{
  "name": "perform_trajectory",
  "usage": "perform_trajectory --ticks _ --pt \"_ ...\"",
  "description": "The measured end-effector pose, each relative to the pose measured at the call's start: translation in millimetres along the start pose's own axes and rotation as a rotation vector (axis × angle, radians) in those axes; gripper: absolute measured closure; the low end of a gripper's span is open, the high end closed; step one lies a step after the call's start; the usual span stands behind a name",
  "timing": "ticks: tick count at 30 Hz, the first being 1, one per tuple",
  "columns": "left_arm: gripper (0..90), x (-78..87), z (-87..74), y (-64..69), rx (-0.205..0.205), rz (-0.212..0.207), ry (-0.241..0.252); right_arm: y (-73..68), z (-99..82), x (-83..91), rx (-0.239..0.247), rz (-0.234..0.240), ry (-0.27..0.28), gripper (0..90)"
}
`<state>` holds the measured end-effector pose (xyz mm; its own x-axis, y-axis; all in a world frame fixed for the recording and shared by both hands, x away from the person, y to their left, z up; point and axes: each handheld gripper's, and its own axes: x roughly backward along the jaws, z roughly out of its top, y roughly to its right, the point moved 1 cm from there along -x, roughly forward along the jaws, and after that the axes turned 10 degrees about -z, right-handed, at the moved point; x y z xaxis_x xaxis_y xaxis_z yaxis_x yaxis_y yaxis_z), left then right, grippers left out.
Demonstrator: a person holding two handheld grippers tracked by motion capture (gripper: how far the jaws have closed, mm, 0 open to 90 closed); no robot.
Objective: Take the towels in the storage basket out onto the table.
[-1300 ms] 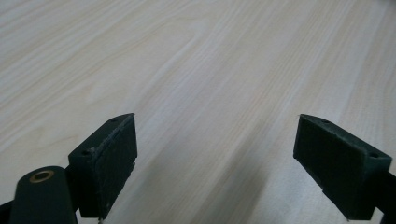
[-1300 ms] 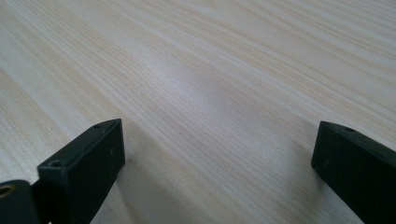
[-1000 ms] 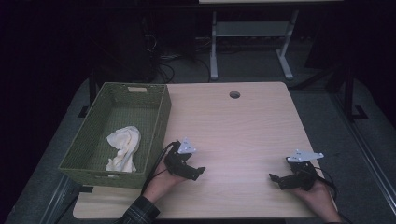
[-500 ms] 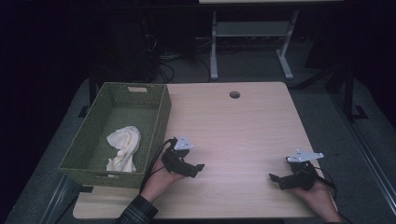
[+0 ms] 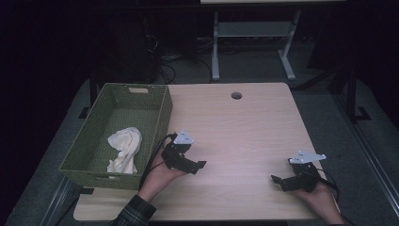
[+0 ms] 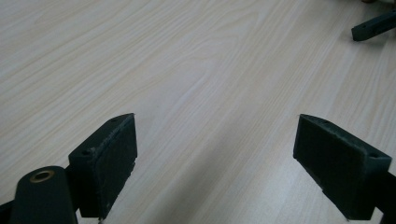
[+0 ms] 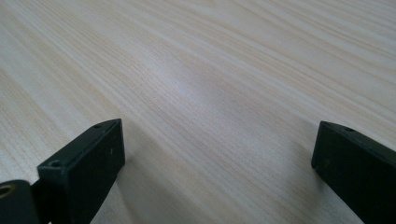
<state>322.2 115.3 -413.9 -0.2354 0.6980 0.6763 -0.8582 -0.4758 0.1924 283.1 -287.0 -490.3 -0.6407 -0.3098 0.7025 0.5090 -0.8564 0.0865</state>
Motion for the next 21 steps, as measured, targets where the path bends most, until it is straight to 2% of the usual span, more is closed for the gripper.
perform_trajectory --ticks 9,12,17,21 --pt "12.8 9.2 10.4 -0.6 0.000 -0.024 0.012 0.0 0.0 0.0 0.000 0.000 0.000 2.3" --pt "12.8 12.1 14.2 0.3 -0.021 -0.025 0.006 0.0 0.0 0.0 0.000 0.000 0.000 2.3" --pt "12.8 15.6 18.1 0.8 -0.020 -0.028 0.021 0.0 0.0 0.0 0.000 0.000 0.000 2.3" --pt "12.8 19.4 21.3 -0.9 -0.038 -0.033 0.017 0.0 0.0 0.0 0.000 0.000 0.000 2.3"
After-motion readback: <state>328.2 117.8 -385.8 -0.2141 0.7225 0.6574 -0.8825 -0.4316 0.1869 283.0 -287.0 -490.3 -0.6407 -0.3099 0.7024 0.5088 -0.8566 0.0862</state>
